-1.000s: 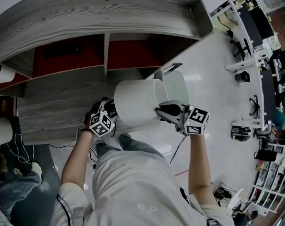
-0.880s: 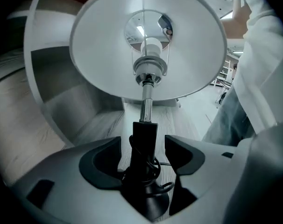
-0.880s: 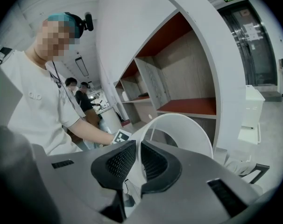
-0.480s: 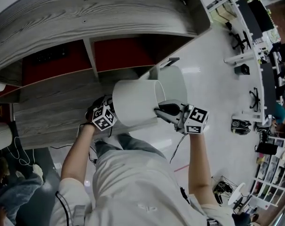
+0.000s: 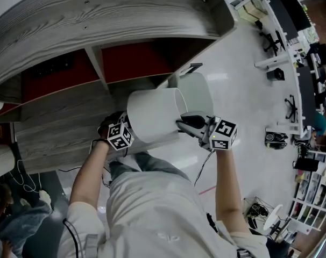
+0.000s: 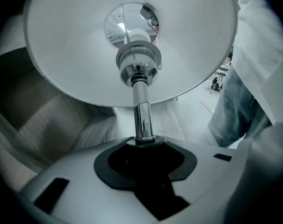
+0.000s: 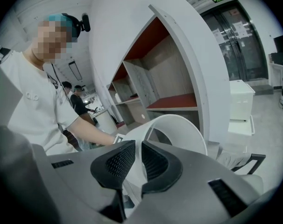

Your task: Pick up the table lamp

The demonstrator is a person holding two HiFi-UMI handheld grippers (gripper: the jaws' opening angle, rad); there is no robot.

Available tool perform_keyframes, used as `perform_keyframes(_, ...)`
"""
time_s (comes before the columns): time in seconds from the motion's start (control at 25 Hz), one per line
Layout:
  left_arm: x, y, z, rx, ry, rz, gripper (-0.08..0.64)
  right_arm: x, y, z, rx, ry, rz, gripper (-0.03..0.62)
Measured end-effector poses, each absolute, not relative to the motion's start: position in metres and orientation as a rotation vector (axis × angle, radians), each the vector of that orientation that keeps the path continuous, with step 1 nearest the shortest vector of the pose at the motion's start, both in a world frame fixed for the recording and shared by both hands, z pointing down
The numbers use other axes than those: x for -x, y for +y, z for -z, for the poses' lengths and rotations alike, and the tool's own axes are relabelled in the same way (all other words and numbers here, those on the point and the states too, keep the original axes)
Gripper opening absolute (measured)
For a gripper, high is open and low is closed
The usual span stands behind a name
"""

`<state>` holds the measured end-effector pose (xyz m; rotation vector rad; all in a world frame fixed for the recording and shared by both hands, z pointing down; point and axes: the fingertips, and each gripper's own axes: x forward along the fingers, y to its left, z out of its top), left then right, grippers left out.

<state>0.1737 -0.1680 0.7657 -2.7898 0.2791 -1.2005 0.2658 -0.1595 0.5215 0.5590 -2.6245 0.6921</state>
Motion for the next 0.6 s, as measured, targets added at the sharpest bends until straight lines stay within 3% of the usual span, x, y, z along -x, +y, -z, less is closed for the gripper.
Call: perform_keyframes(0.6,-0.181,-0.169,-0.777,2.722,0.276,1.281,0.094,-0.272,-0.163,-0.522,-0.607,-2.658,-0.746,0.074)
